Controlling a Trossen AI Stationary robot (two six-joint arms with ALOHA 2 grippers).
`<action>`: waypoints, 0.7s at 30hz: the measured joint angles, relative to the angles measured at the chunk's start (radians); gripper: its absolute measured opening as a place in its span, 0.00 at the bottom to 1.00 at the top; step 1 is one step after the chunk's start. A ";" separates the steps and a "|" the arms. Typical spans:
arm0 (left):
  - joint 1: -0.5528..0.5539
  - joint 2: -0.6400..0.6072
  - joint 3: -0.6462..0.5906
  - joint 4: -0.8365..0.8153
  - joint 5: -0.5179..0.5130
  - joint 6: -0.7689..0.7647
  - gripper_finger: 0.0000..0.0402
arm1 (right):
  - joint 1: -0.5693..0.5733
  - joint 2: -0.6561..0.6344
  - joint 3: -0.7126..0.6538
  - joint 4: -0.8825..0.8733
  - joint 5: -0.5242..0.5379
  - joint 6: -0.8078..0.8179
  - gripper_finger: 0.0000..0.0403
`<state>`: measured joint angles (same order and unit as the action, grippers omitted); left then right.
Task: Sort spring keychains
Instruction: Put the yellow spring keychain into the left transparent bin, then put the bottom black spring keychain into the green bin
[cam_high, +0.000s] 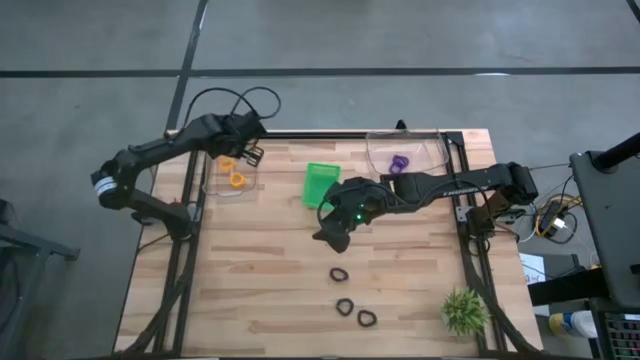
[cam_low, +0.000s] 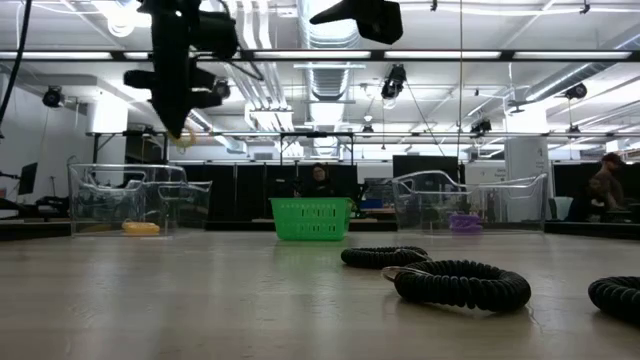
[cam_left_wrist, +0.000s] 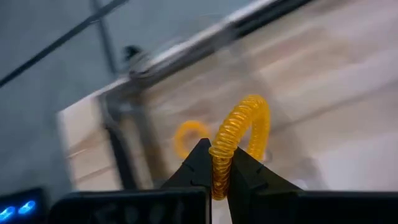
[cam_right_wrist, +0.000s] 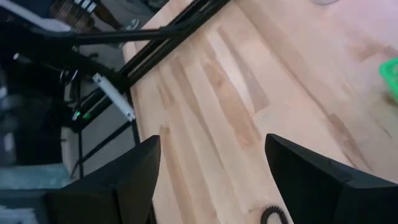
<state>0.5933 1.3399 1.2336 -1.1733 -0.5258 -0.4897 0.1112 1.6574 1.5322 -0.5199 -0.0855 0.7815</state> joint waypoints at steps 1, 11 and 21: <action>0.020 -0.001 -0.006 -0.009 -0.016 0.000 0.04 | 0.000 0.000 0.000 0.000 -0.011 -0.004 0.70; 0.264 0.016 -0.158 0.003 0.179 -0.075 0.10 | 0.000 -0.002 0.000 0.000 -0.068 -0.018 0.67; 0.318 0.021 -0.220 0.067 0.292 -0.111 0.22 | -0.018 -0.002 0.000 0.000 -0.073 -0.031 0.66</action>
<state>0.9112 1.3609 1.0137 -1.1061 -0.2342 -0.6006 0.0936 1.6558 1.5322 -0.5201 -0.1586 0.7505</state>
